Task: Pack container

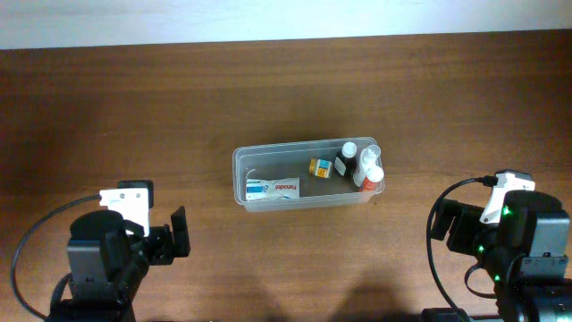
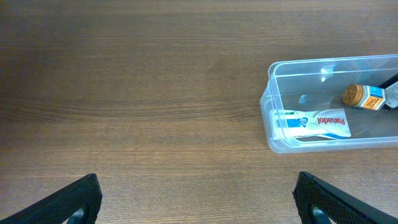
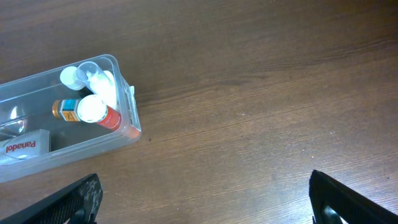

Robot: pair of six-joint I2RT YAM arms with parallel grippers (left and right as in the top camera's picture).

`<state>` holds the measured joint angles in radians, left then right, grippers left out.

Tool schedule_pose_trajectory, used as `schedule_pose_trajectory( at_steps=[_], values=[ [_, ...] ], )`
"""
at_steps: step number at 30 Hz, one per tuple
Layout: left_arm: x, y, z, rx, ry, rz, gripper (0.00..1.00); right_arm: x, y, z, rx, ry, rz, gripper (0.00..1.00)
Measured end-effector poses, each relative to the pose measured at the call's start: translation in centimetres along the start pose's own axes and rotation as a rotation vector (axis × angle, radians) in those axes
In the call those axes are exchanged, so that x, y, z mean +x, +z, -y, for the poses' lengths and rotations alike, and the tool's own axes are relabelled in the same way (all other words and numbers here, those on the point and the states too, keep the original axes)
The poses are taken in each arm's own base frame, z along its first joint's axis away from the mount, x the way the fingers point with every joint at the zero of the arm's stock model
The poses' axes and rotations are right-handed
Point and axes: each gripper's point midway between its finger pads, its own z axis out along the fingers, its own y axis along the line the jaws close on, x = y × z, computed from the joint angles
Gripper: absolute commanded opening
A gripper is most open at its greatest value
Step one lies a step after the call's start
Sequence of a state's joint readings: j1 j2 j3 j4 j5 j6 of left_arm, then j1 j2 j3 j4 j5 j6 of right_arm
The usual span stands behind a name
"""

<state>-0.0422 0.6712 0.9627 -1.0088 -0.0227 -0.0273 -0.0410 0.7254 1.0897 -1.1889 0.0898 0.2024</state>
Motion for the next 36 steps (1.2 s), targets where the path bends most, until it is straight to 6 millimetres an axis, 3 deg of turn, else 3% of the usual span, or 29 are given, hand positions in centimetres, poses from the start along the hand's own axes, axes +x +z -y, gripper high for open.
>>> schedule_pose_trajectory(
  at_steps=[6, 10, 15, 20, 27, 36],
  values=[
    [0.0, 0.0, 0.0, 0.0, 0.0, 0.0, 0.99, 1.1, 0.0, 0.3, 0.01, -0.004, -0.045, 0.98],
    [0.0, 0.0, 0.0, 0.0, 0.0, 0.0, 0.99, 0.7, -0.5, 0.7, 0.028, -0.005, 0.003, 0.98],
    [0.0, 0.0, 0.0, 0.0, 0.0, 0.0, 0.99, 0.1, -2.4, 1.2, 0.021, -0.025, 0.177, 0.98],
    [0.1, 0.1, 0.0, 0.0, 0.0, -0.004, 0.99, 0.7, -3.4, 1.5, 0.009, -0.083, 0.377, 0.98],
    [0.1, 0.1, 0.0, 0.0, 0.0, -0.004, 0.99, 0.6, -1.7, 1.4, -0.011, -0.082, 0.59, 0.98],
    [0.1, 0.1, 0.0, 0.0, 0.0, -0.004, 0.99, -1.9, 1.8, 0.6, -0.044, -0.049, 0.866, 0.98]
  ],
)
